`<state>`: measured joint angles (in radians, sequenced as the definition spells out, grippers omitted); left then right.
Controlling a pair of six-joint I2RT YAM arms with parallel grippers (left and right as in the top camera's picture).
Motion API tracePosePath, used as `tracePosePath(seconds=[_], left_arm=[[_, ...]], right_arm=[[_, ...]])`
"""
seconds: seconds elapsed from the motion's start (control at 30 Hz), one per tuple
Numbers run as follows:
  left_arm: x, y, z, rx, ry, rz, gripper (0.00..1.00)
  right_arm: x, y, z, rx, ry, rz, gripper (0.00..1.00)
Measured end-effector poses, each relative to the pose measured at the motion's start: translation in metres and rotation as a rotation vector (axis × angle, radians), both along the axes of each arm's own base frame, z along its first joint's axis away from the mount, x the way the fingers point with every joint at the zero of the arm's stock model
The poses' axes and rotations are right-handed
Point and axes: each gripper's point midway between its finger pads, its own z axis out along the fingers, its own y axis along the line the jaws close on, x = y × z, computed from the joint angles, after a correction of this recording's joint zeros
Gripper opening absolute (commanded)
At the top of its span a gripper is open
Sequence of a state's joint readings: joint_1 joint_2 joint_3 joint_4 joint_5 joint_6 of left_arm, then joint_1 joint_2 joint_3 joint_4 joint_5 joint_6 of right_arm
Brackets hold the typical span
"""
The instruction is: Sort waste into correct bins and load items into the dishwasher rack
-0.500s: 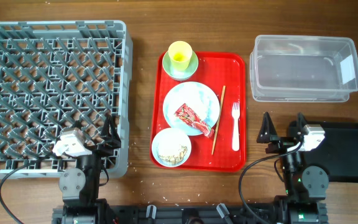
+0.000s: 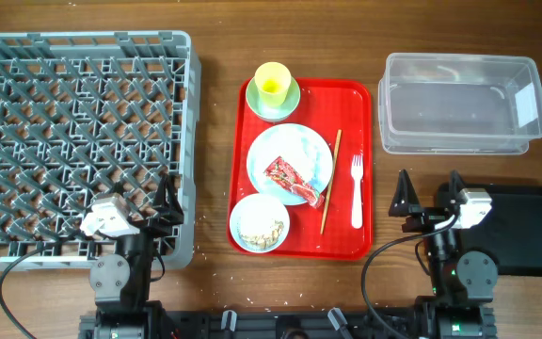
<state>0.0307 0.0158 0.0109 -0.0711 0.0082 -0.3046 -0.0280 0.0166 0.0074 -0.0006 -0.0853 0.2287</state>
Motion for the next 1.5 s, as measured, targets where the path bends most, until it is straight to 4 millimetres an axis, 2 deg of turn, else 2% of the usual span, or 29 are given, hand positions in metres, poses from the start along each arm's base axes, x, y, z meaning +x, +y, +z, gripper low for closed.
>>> tracePosePath(seconds=[0.8, 0.83, 0.93, 1.0, 1.07, 1.1, 1.17, 1.23, 1.3, 1.37, 1.5], left_arm=[[0.000, 0.000, 0.000, 0.000, 0.001, 0.000, 1.00], [0.000, -0.005, 0.001, -0.037, -0.006, -0.025, 1.00], [-0.007, -0.054, 0.007, -0.236, 0.004, -0.300, 1.00], [-0.014, -0.076, 0.011, -0.301, 0.012, -0.434, 1.00], [-0.023, -0.092, 0.030, -0.333, -0.039, -0.550, 1.00], [-0.032, -0.101, 0.058, -0.310, -0.149, -0.635, 1.00], [-0.048, -0.112, 0.089, -0.285, -0.232, -0.729, 1.00], [-0.050, -0.112, 0.100, -0.275, -0.207, -0.723, 1.00], [-0.052, -0.109, 0.131, -0.210, -0.202, -0.691, 1.00], [-0.045, -0.104, 0.154, -0.168, -0.073, -0.639, 1.00], [-0.032, -0.104, 0.169, -0.158, 0.412, -0.614, 1.00]], right_arm=[[0.000, 0.000, 0.000, 0.000, 0.000, 0.000, 1.00], [0.000, 0.000, 0.000, 0.000, 0.000, 0.000, 0.99], [0.000, 0.000, 0.000, 0.000, 0.000, 0.000, 1.00], [0.000, 0.000, 0.000, 0.000, 0.000, 0.000, 1.00], [0.000, 0.000, 0.000, 0.000, 0.000, 0.000, 1.00], [0.000, 0.000, 0.000, 0.000, -0.001, 0.000, 1.00], [0.000, 0.000, 0.000, 0.000, 0.000, 0.000, 1.00], [0.000, 0.000, 0.000, 0.000, 0.000, 0.000, 1.00], [0.000, 0.000, 0.000, 0.000, 0.000, 0.000, 1.00], [0.000, 0.000, -0.001, 0.000, 0.002, 0.000, 0.99], [0.000, 0.000, -0.002, 0.000, 0.005, 0.000, 1.00]])
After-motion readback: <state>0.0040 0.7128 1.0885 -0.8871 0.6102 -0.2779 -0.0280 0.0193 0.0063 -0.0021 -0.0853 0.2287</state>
